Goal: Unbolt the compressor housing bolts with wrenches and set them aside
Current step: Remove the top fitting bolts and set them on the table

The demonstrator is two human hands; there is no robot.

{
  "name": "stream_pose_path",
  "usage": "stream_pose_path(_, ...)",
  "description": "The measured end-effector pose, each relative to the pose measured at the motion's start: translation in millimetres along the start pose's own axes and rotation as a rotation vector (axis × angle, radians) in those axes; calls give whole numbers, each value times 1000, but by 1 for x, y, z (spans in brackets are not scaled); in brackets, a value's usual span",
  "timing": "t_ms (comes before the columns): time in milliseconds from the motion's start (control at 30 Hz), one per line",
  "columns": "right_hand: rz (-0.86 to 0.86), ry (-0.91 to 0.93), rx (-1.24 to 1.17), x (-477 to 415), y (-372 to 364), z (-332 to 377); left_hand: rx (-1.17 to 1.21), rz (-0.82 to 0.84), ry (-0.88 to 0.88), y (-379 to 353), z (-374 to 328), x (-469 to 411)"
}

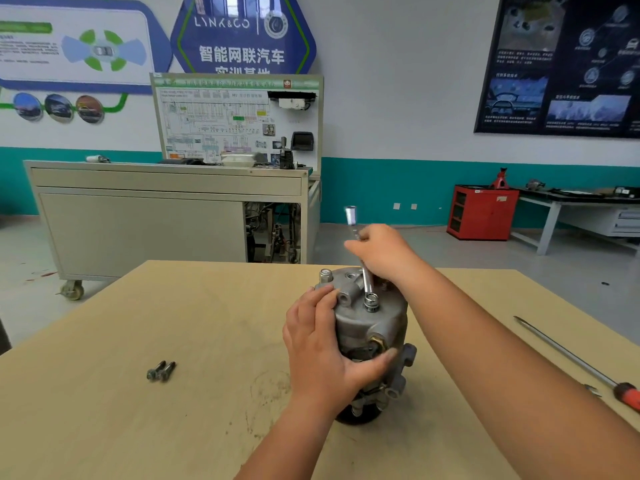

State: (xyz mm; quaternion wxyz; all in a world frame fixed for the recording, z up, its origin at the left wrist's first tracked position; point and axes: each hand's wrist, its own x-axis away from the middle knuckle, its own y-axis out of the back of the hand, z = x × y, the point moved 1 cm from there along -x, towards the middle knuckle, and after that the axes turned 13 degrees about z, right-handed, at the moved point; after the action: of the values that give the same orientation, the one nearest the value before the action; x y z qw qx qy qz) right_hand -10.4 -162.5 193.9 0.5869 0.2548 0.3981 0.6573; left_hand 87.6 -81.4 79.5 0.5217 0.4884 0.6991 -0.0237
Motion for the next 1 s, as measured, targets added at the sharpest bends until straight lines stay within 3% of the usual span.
stream_pose_path(67,78,75,175,-4,0,13,-21,1,2,0,0,0)
stream_pose_path(267,157,524,244,12,-3,33,31,-42,-35,2,-1,5)
stream_pose_path(533,309,624,585,39,-23,62,1,75,85,4,1,-1)
stream_pose_path(600,300,703,532,60,-31,56,-30,81,96,2,-1,-4)
stream_pose_path(667,150,889,463,86,-36,42,-120,37,60,0,-2,-5)
stream_pose_path(767,-14,1140,174,116,-33,-1,-103,-39,-10,-5,5,-4)
stream_pose_path(833,-83,1154,-173,127,-33,-36,-12,-58,-19,-5,7,-2)
stream_pose_path(900,-158,1012,-686,129,-32,-58,32,-65,-20,-4,5,-2)
stream_pose_path(967,-266,736,-1266,115,-24,-68,43,-55,-15,-4,3,-2)
stream_pose_path(1000,-349,569,-1441,103,-19,-72,45,-53,-15,-4,4,-2)
